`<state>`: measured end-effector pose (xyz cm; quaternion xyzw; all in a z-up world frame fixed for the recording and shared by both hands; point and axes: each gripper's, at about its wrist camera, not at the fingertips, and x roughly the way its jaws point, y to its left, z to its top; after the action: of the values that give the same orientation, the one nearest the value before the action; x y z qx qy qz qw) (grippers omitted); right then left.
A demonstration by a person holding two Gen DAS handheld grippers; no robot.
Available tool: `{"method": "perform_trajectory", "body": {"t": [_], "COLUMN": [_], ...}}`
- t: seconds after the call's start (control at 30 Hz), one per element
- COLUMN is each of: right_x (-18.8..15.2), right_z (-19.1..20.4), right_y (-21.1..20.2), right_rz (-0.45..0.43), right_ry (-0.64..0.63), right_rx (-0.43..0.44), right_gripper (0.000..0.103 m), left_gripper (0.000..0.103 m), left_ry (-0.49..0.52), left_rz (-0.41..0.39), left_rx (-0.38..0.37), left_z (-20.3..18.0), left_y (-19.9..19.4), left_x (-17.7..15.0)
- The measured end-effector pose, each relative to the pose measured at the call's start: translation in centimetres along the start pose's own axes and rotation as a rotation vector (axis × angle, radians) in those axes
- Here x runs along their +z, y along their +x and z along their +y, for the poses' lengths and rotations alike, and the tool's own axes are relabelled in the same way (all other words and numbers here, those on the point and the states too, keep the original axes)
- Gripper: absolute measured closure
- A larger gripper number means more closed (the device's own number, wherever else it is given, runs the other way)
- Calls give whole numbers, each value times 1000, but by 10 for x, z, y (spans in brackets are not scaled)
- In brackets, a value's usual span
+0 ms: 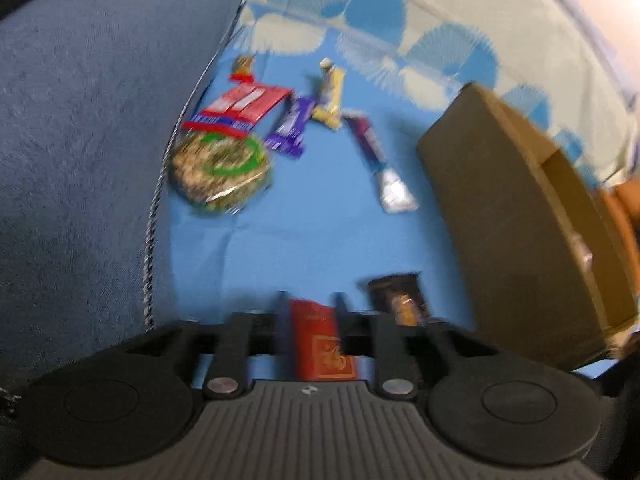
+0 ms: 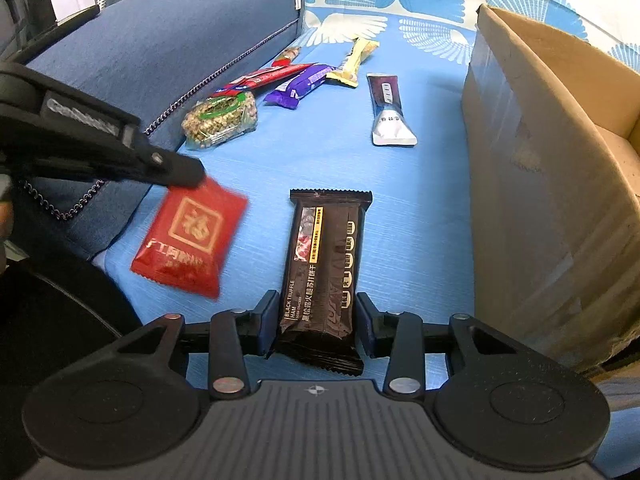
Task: Organize snacks
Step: 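Grasp the small red packet with the left gripper and pull it back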
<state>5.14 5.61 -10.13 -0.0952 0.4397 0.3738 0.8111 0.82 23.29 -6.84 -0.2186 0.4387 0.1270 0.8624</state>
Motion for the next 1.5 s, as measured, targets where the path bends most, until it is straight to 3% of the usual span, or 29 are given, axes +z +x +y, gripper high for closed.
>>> {"method": "perform_trajectory", "body": {"t": [0.03,0.13,0.27,0.4,0.63,0.73,1.0,1.17,1.33,1.5], "right_x": [0,-1,-1,-2,-1,-2,-5,-5,-3,-4], "right_z": [0,1,4,5,5,7,9,11,12,12], "right_y": [0,1,1,1,2,2,0,-3,-10,-12], "right_rz": [0,-2,-5,-4,-4,-7,-28,-46,-78,-84], "right_ry": [-1,-6,-19,-21,-30,-39,-69,-80,-78,-77], "right_rx": [-1,-5,-14,-17,-20,-25,-41,-52,-57,-78], "right_gripper": [59,59,58,58,58,58,61,61,62,62], "left_gripper": [50,50,48,43,44,51,64,78,82,81], "left_ry": [-8,-10,101,198,305,325,258,232,237,139], "left_rz": [6,18,56,146,178,179,140,103,76,86], "left_rx": [12,27,3,13,92,115,72,38,31,24], "left_z": [2,3,-13,-29,-44,-46,-36,-30,-31,-15], "left_y": [1,1,6,21,31,32,24,14,8,8], "left_x": [-1,-2,-5,-9,-18,-20,-17,-16,-18,-14]}}
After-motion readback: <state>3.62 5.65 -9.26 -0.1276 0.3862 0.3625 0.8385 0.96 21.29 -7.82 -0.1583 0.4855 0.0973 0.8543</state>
